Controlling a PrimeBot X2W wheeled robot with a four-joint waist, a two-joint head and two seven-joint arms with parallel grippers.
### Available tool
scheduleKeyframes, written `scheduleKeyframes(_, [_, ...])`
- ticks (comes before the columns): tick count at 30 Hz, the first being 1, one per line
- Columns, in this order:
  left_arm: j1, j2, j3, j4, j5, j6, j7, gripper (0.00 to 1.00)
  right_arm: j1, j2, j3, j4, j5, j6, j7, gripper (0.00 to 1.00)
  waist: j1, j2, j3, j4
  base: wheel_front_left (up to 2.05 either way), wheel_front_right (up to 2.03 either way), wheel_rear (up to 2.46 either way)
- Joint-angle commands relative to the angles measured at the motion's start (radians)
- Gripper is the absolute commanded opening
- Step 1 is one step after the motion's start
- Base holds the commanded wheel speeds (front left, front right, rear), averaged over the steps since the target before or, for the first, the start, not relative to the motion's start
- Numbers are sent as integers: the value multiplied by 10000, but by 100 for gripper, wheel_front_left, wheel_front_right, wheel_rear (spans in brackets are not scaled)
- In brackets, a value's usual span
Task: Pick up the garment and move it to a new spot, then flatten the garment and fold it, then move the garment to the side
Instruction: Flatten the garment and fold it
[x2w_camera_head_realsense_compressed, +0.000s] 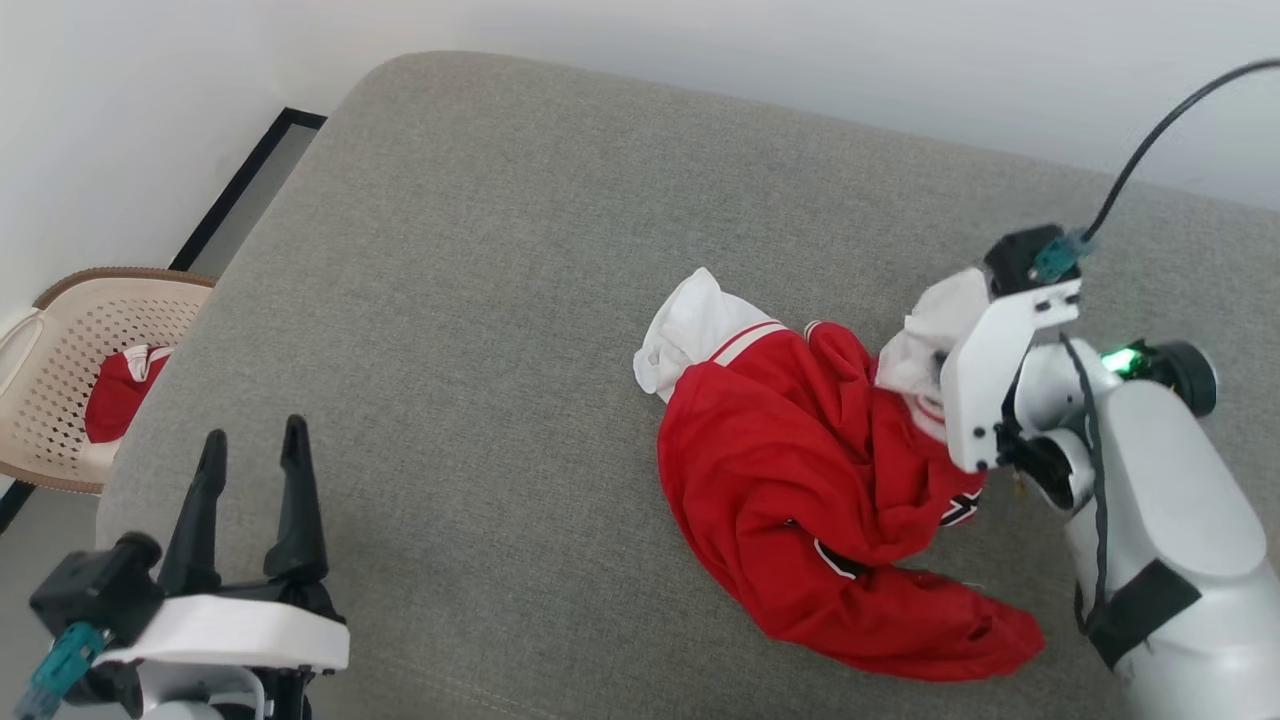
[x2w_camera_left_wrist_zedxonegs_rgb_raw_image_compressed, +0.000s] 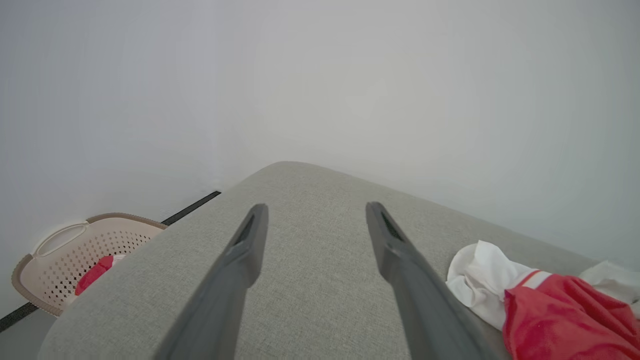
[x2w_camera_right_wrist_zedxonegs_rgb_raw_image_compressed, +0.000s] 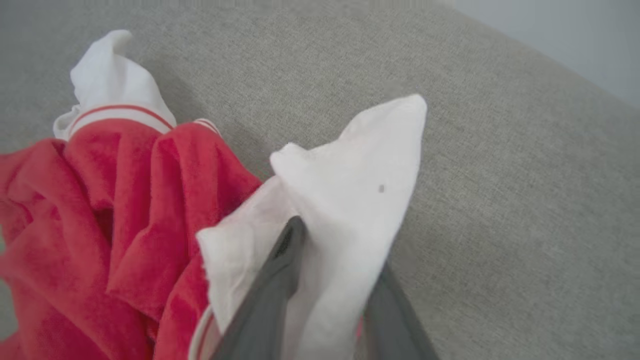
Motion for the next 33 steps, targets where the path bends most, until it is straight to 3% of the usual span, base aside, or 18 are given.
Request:
scheduleKeyframes(1, [180, -216, 329, 27, 179, -175, -50, 100, -179, 53, -21, 33, 96, -1, -202, 0, 0, 0, -10, -29, 0, 0, 0])
scheduleKeyframes(5, [344, -567, 822, 9, 446, -444, -53, 100, -263, 56, 11, -167, 307, -3, -356, 0, 0, 0, -56, -155, 0, 0, 0])
scheduleKeyframes(11, [719, -1129, 1762, -49, 819, -936, -52, 100, 369, -247, -192, -1520, 888, -1, -547, 0, 0, 0, -158, -530, 0, 0, 0])
scheduleKeyframes(21, [975, -1635, 2599, -56, 1375, -1461, -53, 100, 2652, -304, -2195, -3959, 926, -1, -114, 0, 0, 0, -200, -997, 0, 0, 0])
scheduleKeyframes(26, [965, -1797, 2755, -6, 1574, -1616, -54, 100, 3705, 91, -3081, -4083, 725, -1, 201, 0, 0, 0, -193, -1048, 0, 0, 0])
scheduleKeyframes(30, [1022, -1889, 2841, 74, 1650, -1716, -54, 100, 4051, 310, -3151, -3649, 718, -1, 432, 0, 0, 0, -191, -1146, 0, 0, 0])
scheduleKeyframes(31, [1031, -1895, 2884, 79, 1673, -1729, -54, 100, 4064, 308, -3094, -3542, 652, -1, 486, 19, 0, 0, -198, -1189, 0, 0, 0])
scheduleKeyframes(32, [1046, -1904, 2917, 85, 1674, -1753, -54, 100, 4046, 293, -3010, -3463, 627, -1, 499, 46, 0, 0, -214, -1237, 0, 0, 0])
scheduleKeyframes(33, [1074, -1906, 2931, 102, 1695, -1781, -54, 100, 4015, 319, -2997, -3393, 657, -1, 550, 100, 0, 0, -232, -1285, 0, 0, 0])
